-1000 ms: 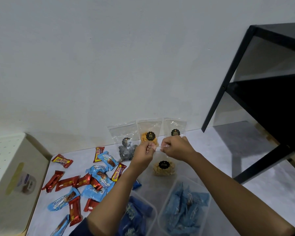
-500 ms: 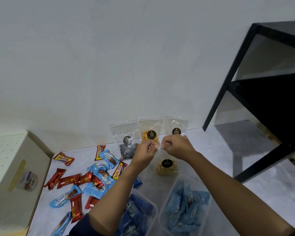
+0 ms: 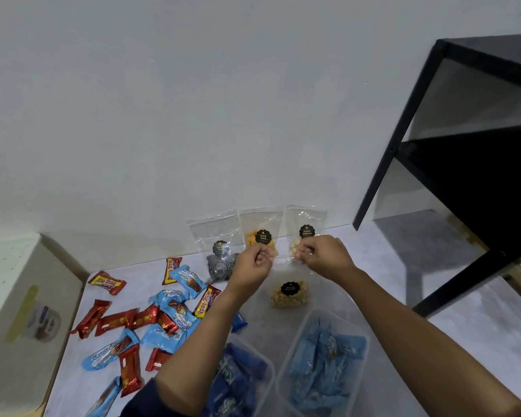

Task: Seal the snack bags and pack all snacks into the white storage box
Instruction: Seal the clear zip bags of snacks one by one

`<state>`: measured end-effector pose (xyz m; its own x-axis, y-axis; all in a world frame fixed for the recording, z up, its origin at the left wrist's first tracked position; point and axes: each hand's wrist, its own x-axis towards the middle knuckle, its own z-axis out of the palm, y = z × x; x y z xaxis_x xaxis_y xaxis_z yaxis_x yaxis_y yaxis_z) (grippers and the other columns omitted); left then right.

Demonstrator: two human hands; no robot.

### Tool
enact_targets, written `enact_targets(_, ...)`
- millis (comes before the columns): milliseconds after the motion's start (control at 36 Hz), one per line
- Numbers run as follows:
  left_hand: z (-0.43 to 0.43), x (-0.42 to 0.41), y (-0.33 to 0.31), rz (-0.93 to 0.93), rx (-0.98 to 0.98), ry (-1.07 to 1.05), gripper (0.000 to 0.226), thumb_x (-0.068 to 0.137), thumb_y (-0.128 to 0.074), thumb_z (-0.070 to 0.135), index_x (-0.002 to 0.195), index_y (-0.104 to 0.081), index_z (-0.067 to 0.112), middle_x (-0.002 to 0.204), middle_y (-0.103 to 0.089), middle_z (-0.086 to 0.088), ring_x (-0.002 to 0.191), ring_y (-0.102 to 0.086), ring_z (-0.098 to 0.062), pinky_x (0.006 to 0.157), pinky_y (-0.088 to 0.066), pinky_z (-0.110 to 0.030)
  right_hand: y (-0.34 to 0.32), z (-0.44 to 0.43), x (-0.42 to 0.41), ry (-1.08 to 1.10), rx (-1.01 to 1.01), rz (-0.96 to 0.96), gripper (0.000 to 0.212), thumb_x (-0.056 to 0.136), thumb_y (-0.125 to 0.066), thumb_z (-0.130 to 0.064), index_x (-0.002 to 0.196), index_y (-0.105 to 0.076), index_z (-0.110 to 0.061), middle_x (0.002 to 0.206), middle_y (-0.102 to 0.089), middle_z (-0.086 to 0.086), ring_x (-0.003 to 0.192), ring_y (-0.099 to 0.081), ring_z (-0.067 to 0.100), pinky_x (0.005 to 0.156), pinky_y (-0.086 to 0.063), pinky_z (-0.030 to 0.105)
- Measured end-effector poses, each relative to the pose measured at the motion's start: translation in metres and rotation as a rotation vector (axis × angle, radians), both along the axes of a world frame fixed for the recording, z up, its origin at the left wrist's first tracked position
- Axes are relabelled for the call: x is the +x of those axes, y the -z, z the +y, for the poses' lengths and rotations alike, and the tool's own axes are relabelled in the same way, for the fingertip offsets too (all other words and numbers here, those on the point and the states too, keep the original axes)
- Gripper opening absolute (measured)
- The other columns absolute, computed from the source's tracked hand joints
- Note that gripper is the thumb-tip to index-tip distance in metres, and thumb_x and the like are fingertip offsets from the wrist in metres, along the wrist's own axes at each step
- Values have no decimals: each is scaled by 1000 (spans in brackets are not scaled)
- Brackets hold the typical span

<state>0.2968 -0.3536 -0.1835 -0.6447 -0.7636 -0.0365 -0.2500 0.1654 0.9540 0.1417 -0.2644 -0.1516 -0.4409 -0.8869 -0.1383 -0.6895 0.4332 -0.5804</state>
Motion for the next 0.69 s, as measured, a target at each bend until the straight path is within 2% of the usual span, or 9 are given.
enact_targets(111, -4, -3, -3, -74, -59, 73, 8, 85, -63, 12, 92, -64, 15, 89, -63, 1, 79, -56, -7, 67, -41, -7, 2, -1, -2, 15, -45, -136, 8, 80, -67, -23, 73, -70, -22, 73, -68, -8, 75, -62, 12, 74, -48, 31)
enact_targets(167, -6, -6, -6, -112, -85, 109, 8, 84, -66, 15, 92, -65, 16, 91, -65, 1, 82, -58, -8, 68, -41, -6, 1, 0, -4, -8, -49, -183, 6, 79, -69, -22, 75, -72, -20, 73, -67, -10, 73, -61, 8, 74, -49, 31)
enact_targets(278, -8, -10, -11, -143, -110, 105, 6, 84, -65, 10, 90, -67, 11, 87, -64, -2, 78, -56, -10, 64, -40, -6, -3, 4, -7, -11, -48, -243, 7, 80, -69, -14, 85, -74, -15, 76, -66, -10, 72, -58, 2, 67, -46, 18)
enact_targets(361, -10, -11, -12, -162, -130, 108, 7, 84, -66, 10, 90, -68, 10, 85, -64, -5, 74, -54, -8, 62, -39, -8, -2, 6, -10, 15, -54, -229, 7, 77, -72, -13, 83, -76, -15, 81, -71, -2, 77, -63, 10, 72, -50, 24)
enact_targets(444, -9, -12, -13, -161, -168, 102, 7, 83, -66, 10, 89, -70, 9, 77, -62, 3, 68, -50, 0, 59, -37, -5, -2, 6, -9, 30, -67, -199, 8, 78, -71, -10, 83, -76, -13, 69, -64, -13, 66, -55, -1, 58, -39, 8)
enact_targets(472, -8, -12, -14, -149, -182, 92, 7, 83, -66, 9, 88, -70, 8, 75, -62, 5, 68, -51, 1, 60, -38, -4, -2, 5, -8, 35, -77, -192, 8, 78, -70, -9, 83, -76, -12, 66, -61, -16, 62, -53, -2, 55, -37, 7)
enact_targets(500, -8, -12, -15, -131, -194, 82, 7, 82, -66, 8, 87, -71, 7, 76, -63, 5, 69, -52, 2, 61, -38, -4, -3, 5, -8, 44, -84, -198, 9, 78, -69, -8, 82, -76, -11, 64, -60, -16, 60, -52, -1, 55, -37, 7)
enact_targets(611, -10, -12, -21, -102, -237, 80, 8, 80, -67, 4, 86, -72, 3, 86, -69, -8, 74, -55, -3, 65, -39, -4, -8, 5, -6, 35, -76, -267, 12, 80, -63, -5, 82, -74, -8, 64, -62, -11, 64, -57, 3, 68, -48, 21)
enact_targets(694, -14, -13, -25, -115, -244, 100, 8, 80, -66, 1, 86, -72, 2, 90, -69, -12, 80, -57, -11, 68, -40, -5, -13, 4, -3, -35, -83, -287, 11, 84, -63, -10, 87, -74, -8, 67, -60, -16, 60, -56, -9, 61, -41, 4)
